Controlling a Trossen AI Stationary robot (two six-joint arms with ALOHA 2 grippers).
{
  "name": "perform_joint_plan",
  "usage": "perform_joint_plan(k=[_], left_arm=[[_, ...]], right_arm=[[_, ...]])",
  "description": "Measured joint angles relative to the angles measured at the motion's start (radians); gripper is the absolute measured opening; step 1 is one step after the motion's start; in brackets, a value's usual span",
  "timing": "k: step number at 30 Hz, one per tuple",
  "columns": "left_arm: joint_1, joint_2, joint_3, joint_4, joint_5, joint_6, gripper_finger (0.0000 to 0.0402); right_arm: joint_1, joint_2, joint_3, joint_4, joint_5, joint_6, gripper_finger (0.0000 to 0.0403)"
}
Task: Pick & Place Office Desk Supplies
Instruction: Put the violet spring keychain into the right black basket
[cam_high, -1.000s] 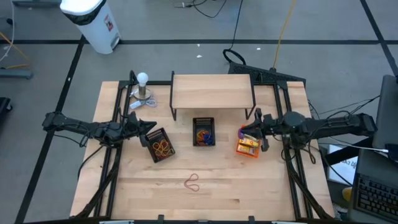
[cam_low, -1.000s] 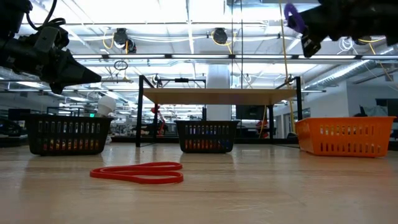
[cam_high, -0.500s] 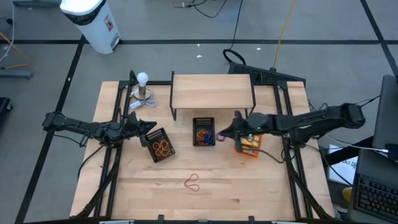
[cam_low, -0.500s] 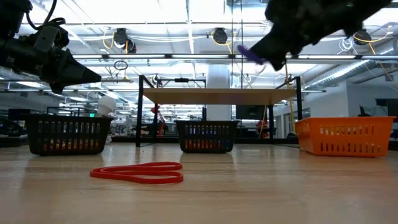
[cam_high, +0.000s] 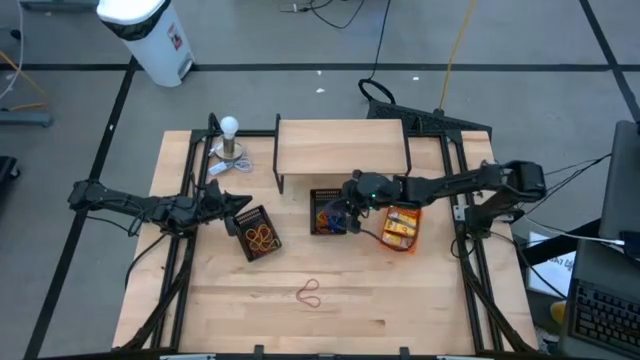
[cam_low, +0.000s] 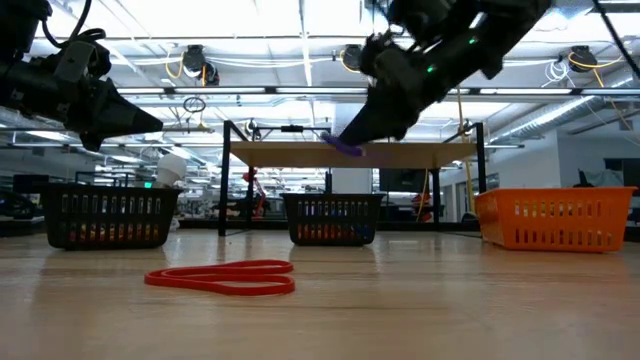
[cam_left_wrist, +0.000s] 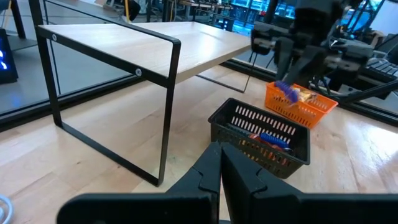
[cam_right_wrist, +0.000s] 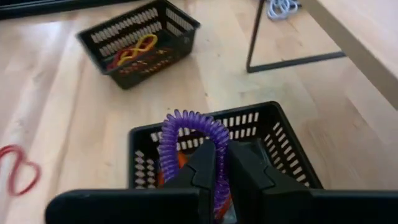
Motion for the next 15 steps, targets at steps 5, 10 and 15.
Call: perform_joint_plan(k=[5,10,15], left_arm=[[0.0,0.0,0.0,0.001,-0.007,0.001,0.001],[0.0,0.0,0.0,0.002,-0.008,0.005,0.001],[0.0,0.0,0.0,0.002,-0.012,0.009,0.001]], right_arm=[[-0.01,0.085,0.001,0.063,0.0,0.017,0.0018],[-0.012,0.147,0.001,0.11,-0.026,0.047,0.0018],[-0.012,0.181,0.001,0.137,-0.053,0.06,0.0018]])
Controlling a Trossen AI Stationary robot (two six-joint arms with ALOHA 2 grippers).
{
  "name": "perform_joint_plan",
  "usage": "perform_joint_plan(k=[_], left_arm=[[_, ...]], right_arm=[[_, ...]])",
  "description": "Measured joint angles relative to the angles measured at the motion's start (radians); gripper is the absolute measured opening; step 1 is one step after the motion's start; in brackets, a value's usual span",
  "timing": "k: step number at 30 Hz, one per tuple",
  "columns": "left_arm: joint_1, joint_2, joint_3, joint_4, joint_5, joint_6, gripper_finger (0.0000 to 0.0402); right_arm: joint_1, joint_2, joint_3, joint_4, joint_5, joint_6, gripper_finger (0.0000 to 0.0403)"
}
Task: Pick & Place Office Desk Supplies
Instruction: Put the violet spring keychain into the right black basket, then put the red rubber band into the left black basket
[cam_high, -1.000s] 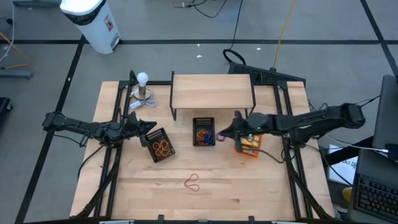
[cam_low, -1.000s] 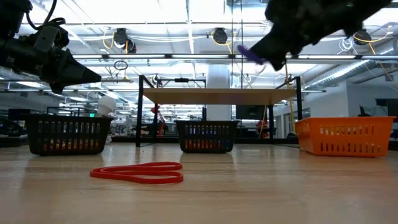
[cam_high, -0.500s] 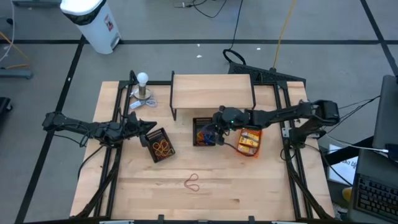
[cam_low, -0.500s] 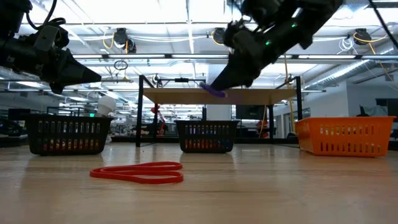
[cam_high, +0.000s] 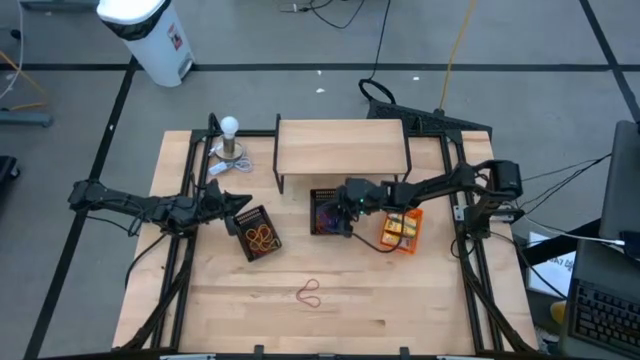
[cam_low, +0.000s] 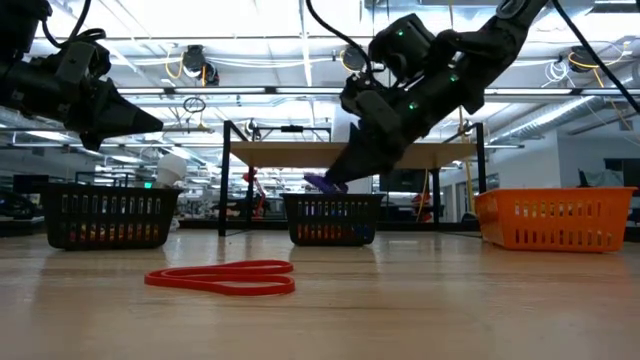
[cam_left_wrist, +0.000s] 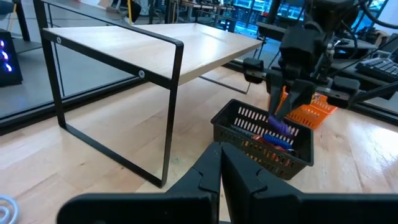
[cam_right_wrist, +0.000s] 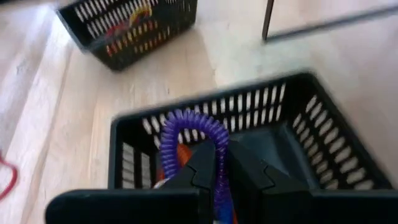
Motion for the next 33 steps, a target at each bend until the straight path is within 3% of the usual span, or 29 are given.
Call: perform_joint_plan(k=[11,21,26,33], left_arm=[[0.0,0.0,0.0,0.001,-0.005,-0.003,0.001],[0.0,0.0,0.0,0.006,-0.005,-0.008,0.001],[0.0,0.0,0.0,0.006,-0.005,-0.008,0.001],[0.0,0.0,0.0,0.006,-0.005,-0.007,0.001]], right_arm=[[0.002,0.016,-0.002,-0.013,-0.052,0.002,0.003],[0.007,-0.032,-0.002,-0.011,-0.052,0.01,0.0133],[0.019,-0.155,-0.004,0.021,-0.035,-0.011,0.0148],[0.075,-0.454,-0.068,0.179,-0.077,-0.105,0.011]])
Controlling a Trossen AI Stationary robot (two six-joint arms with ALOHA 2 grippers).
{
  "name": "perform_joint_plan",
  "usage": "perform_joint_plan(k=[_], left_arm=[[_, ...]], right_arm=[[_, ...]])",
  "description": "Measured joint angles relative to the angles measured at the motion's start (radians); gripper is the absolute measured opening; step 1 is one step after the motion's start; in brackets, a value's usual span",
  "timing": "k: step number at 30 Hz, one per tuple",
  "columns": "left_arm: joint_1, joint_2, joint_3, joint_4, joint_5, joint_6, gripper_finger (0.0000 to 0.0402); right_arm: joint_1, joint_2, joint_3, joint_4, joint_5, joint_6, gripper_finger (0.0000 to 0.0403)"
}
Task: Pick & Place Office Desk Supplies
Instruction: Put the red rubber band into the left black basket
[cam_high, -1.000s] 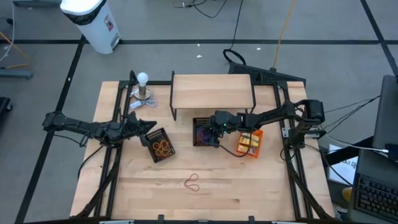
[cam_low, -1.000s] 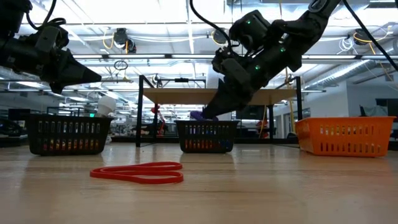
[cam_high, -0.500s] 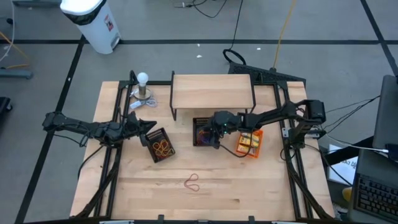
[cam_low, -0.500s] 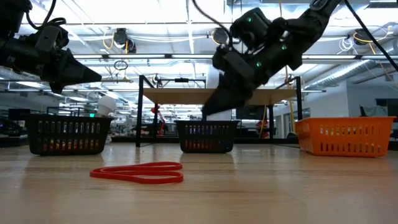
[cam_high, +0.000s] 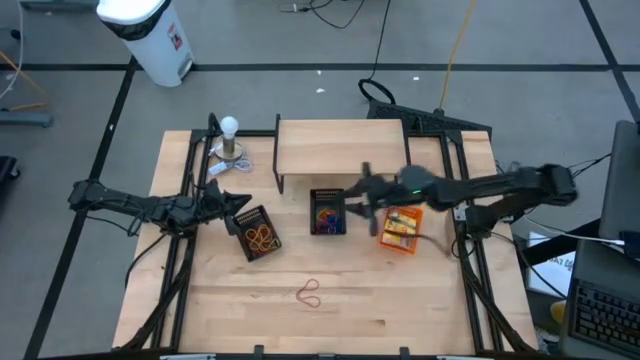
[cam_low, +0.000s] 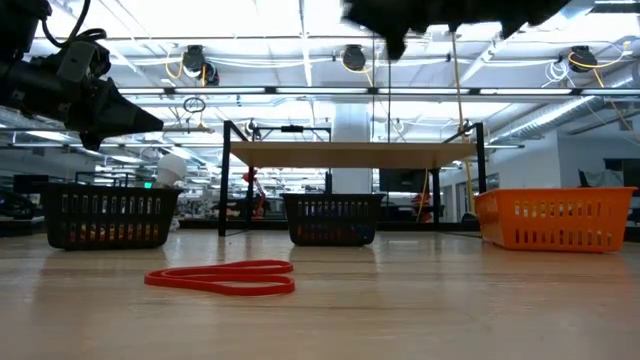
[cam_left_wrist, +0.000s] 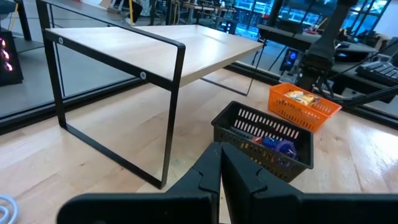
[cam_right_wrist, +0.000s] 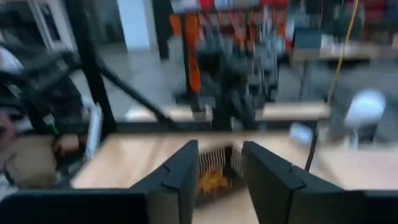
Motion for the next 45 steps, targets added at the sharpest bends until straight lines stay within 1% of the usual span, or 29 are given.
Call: perform_joint_plan(k=[3,6,8,12,16,17,19,22,27,34,39,45], left_arm=[[0.0,0.0,0.0,-0.001,0.0,0.0,0.001],[0.0,0.0,0.0,-0.004,0.0,0.001,0.001],[0.0,0.0,0.0,-0.008,0.0,0.004,0.001],[0.0,0.0,0.0,-0.008,0.0,0.007,0.001],[0.0,0.0,0.0,-0.008,0.0,0.008,0.001],[0.0,0.0,0.0,-0.008,0.0,0.009,0.001],[0.0,0.0,0.0,-0.007,0.0,0.014,0.001],[0.0,0.0,0.0,-0.007,-0.007,0.017,0.001],[0.0,0.0,0.0,-0.007,-0.017,0.01,0.001],[0.0,0.0,0.0,-0.006,-0.025,0.018,0.001],[0.0,0.0,0.0,-0.006,-0.026,0.031,0.001],[0.0,0.0,0.0,-0.006,-0.02,0.036,0.001]], right_arm=[[0.003,-0.158,-0.052,-0.003,-0.039,-0.048,0.0088],[-0.012,-0.324,-0.119,-0.036,-0.109,-0.079,0.0064],[-0.028,-0.435,-0.167,-0.065,-0.112,-0.077,0.0046],[-0.064,-0.634,-0.286,-0.069,-0.109,-0.047,0.0008],[-0.101,-0.777,-0.404,-0.071,-0.098,0.038,0.0007],[-0.106,-0.804,-0.432,-0.071,-0.079,0.059,0.0007],[-0.11,-0.845,-0.48,-0.072,-0.053,0.08,0.0003],[-0.11,-0.9,-0.544,-0.066,-0.049,0.069,0.0002],[-0.11,-0.957,-0.64,0.041,-0.049,0.081,0.0001],[-0.11,-0.987,-0.73,0.058,-0.048,0.077,0.0001],[-0.11,-0.992,-0.794,0.143,-0.048,0.071,0.0001],[-0.11,-0.993,-0.819,0.15,-0.048,0.051,0.0002]])
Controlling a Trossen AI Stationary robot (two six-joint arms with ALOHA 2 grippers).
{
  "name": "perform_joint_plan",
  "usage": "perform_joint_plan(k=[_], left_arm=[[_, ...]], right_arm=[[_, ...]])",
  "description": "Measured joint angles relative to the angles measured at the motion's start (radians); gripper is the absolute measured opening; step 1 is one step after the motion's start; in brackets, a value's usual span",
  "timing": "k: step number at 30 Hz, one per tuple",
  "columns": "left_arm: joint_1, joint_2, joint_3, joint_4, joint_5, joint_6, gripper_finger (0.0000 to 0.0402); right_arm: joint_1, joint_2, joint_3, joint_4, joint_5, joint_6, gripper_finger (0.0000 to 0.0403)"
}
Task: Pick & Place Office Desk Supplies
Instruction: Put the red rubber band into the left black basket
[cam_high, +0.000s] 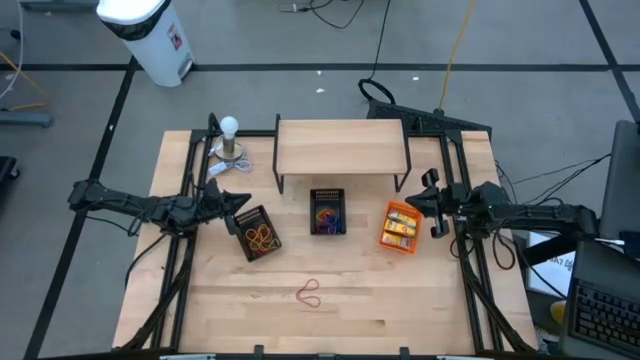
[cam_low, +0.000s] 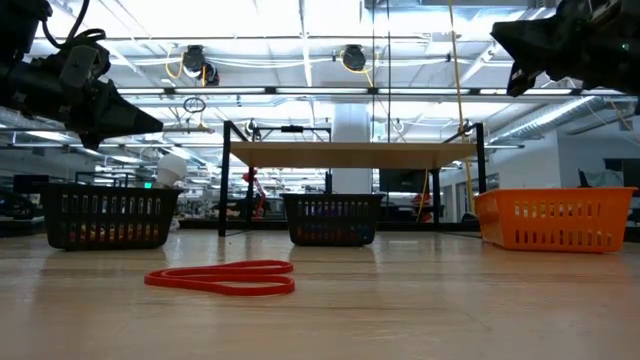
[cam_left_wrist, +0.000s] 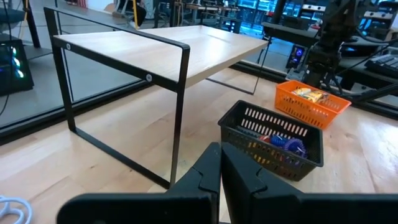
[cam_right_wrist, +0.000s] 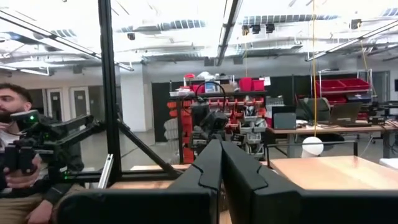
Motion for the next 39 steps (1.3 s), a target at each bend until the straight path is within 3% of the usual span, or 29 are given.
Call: perform_joint_plan(k=[18,23,27,35,39], left_arm=[[0.0,0.0,0.002,0.007,0.01,0.006,0.001],[-0.006,0.043,0.099,0.012,0.052,0.033,0.001],[-0.043,0.202,0.249,0.002,0.069,0.073,0.0003],[-0.115,0.691,0.591,-0.09,0.19,0.024,0.0007],[-0.148,0.917,0.727,-0.135,0.246,-0.028,0.001]], right_arm=[[0.001,0.001,-0.003,-0.011,0.0,0.0,0.0004],[0.001,0.001,-0.004,-0.011,0.0,-0.01,0.0004],[0.001,0.001,-0.004,-0.011,0.003,-0.016,0.0004],[0.0,0.001,-0.004,-0.017,0.18,0.0,0.0004],[0.001,0.002,-0.004,-0.027,0.178,0.001,0.0004]])
